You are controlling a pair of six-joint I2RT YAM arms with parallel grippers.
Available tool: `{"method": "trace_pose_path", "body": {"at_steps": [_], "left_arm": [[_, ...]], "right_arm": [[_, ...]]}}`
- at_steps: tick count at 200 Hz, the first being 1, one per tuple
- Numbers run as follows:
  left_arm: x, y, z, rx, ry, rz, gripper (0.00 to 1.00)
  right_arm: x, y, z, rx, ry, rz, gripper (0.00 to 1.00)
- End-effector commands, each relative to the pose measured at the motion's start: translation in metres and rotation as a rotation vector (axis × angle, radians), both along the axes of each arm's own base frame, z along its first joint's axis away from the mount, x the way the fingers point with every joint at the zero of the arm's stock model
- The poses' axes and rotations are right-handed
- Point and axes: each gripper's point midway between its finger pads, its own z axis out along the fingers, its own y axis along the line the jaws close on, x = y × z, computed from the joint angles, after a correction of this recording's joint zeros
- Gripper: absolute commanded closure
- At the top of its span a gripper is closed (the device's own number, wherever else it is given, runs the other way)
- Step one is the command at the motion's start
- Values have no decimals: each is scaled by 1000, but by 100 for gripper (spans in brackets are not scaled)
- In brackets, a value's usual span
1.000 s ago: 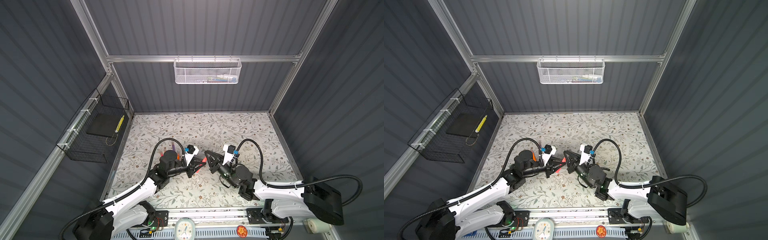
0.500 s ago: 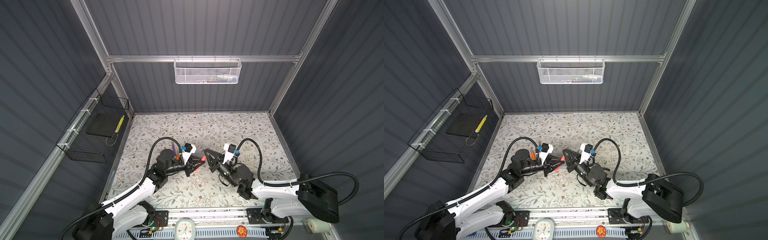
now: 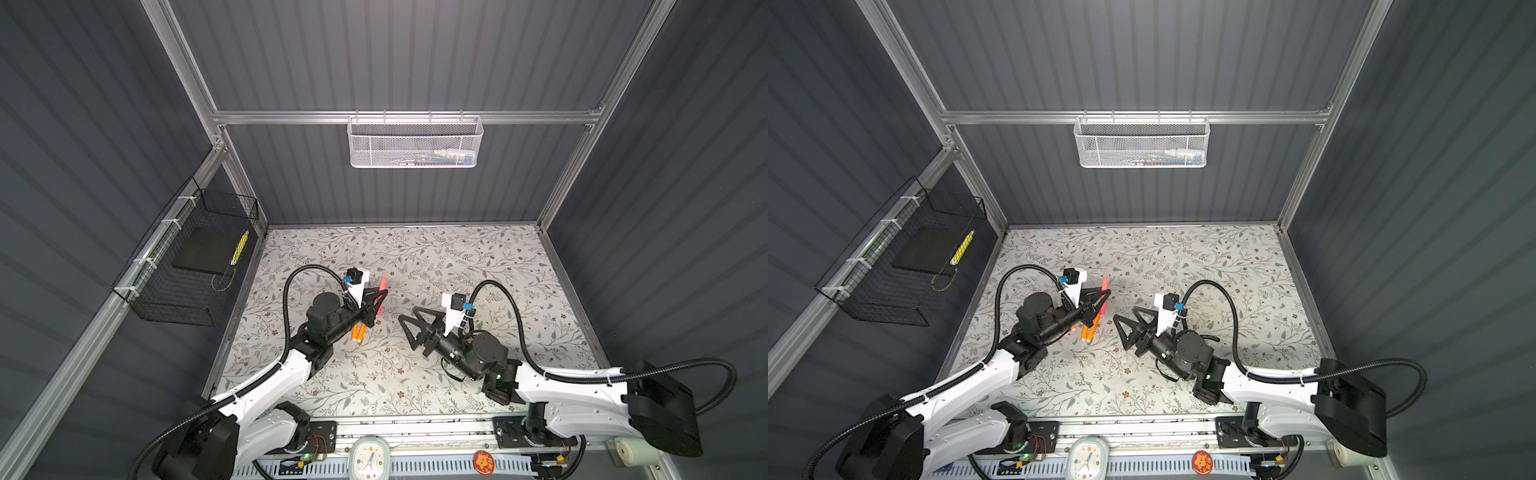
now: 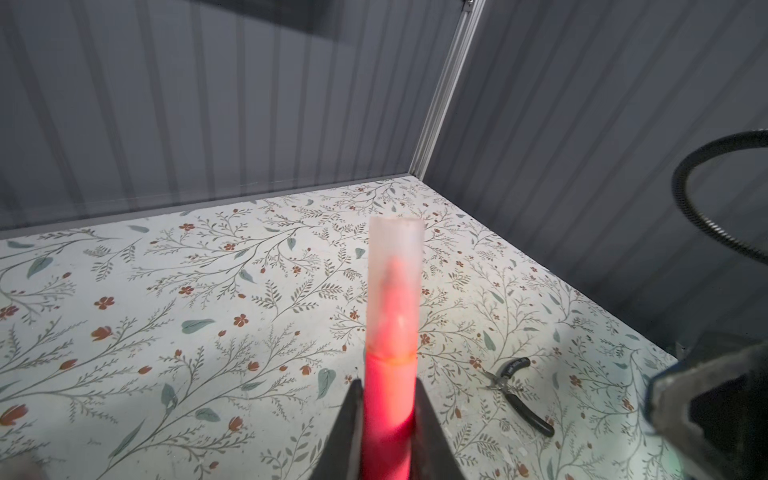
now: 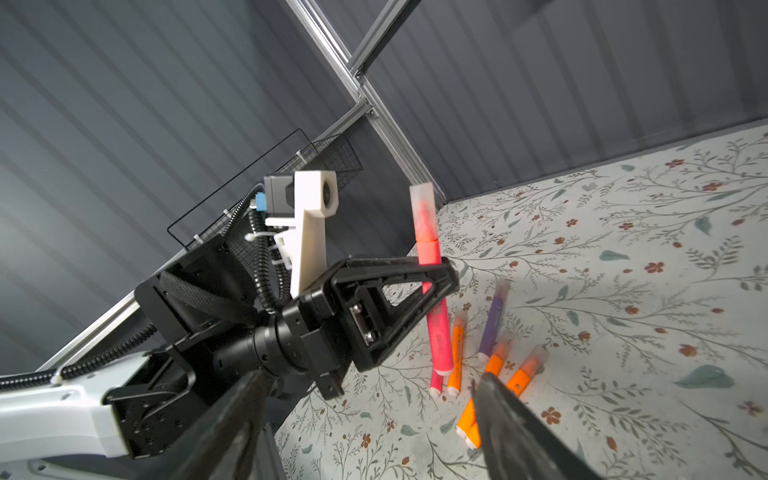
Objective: Insert pens into pen caps
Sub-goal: Put on the pen cap to the pen, then place the pen at the center of the table.
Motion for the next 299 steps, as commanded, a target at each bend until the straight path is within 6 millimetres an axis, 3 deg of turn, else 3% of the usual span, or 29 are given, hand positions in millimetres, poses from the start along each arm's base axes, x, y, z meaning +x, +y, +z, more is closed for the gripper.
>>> {"method": "trace_pose_path", "body": {"at_steps": [1,5,26,49,72,93,124,176,259,280,299], "left_arm": [[6,5,-20,7,47,52,100],[7,5,-25,10,65,56,100],[8,5,-59,23,193,72,100],[4,2,-112,76,378,104,100],[-1,3,-156,161,529,152,100],[-5,1,-174,182,595,165,100],[-5,7,-191,254,644,207,100],[3,13,-198,344,663,251,100],[10,16,-215,455,714,276,100],[10,18,-217,472,718,288,88],[12,19,-215,472,715,294,85]], "right_arm": [[10,-15,-25,-64,52,-84,12],[9,-21,-18,-43,48,-91,11],[14,-36,-29,-62,91,-142,6],[21,-46,-37,-119,140,-192,1],[21,-34,-26,-176,199,-160,1],[12,-12,5,-250,224,-87,1],[-7,10,42,-261,183,2,1],[-10,4,66,-229,149,2,1],[-7,-18,62,-233,130,-69,1],[-8,-24,58,-239,124,-72,1],[-6,-32,48,-273,135,-95,1]]}}
